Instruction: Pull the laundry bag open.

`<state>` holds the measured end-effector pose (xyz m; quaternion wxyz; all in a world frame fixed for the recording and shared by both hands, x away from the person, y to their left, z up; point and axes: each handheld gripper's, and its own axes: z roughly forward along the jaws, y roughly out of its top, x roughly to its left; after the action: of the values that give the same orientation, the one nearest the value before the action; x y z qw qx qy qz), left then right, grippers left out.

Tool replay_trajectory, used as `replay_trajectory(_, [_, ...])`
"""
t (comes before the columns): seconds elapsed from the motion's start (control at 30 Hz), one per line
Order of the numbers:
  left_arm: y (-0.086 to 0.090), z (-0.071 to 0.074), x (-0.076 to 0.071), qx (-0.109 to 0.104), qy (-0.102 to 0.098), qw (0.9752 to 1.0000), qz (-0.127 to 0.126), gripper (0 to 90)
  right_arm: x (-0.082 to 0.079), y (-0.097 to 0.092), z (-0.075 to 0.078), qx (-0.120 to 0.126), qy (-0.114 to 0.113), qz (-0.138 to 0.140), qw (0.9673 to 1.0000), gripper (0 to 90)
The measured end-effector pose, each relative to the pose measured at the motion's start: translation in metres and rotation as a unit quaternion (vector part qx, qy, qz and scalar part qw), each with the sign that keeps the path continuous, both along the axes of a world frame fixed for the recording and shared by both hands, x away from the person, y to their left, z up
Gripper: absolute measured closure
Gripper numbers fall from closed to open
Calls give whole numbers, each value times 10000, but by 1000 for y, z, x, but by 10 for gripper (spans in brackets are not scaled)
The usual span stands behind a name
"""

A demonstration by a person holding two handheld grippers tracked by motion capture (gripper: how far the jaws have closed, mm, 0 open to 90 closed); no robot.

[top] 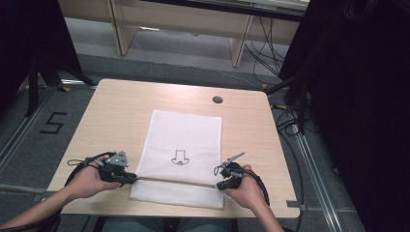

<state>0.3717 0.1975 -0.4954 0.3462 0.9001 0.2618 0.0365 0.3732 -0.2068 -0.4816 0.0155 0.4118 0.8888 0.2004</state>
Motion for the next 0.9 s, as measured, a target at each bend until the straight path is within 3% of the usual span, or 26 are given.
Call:
replay_trajectory(0.27, [2, 1, 0, -43, -57, 10000, -18, 807, 1, -2, -2, 103, -81, 38, 9999, 900])
replay_trajectory(0.3, [2, 0, 0, -142, -51, 9999, 34, 795, -1, -3, -1, 92, 26, -103, 9999, 900])
replay_trajectory(0.37, [5, 3, 2, -237, -108, 9996, 46, 715, -1, -5, -1, 116, 25, -115, 9999, 900])
replay_trajectory(0.47, [10, 9, 3, -650, -141, 9977, 140, 625, 0, -8, -2, 200, -38, -78, 9998, 888])
replay_trajectory(0.5, [12, 11, 3, -847, -168, 9960, 233, 589, 0, -9, -2, 237, -31, -84, 9997, 885])
replay_trajectory(0.6, [17, 16, 6, -1118, -407, 9919, 442, 539, 0, -9, -1, 280, 87, -230, 9993, 860])
replay_trajectory(0.67, [22, 20, 10, -1435, -499, 9847, 858, 481, -1, -9, 1, 405, 126, -310, 9986, 730])
replay_trajectory(0.7, [25, 21, 13, -1491, -566, 9831, 896, 462, 0, -9, 1, 433, -23, -242, 9988, 724])
replay_trajectory(0.77, [32, 24, 16, -1601, -707, 9764, 1266, 429, -2, -10, 7, 405, -201, -378, 9983, 734])
replay_trajectory(0.83, [38, 23, 19, -1618, -817, 9707, 1575, 408, 0, -12, 12, 677, -480, -438, 9956, 715])
replay_trajectory(0.9, [46, 23, 23, -1553, -876, 9663, 1855, 396, 1, -13, 15, 773, -697, -550, 9931, 696])
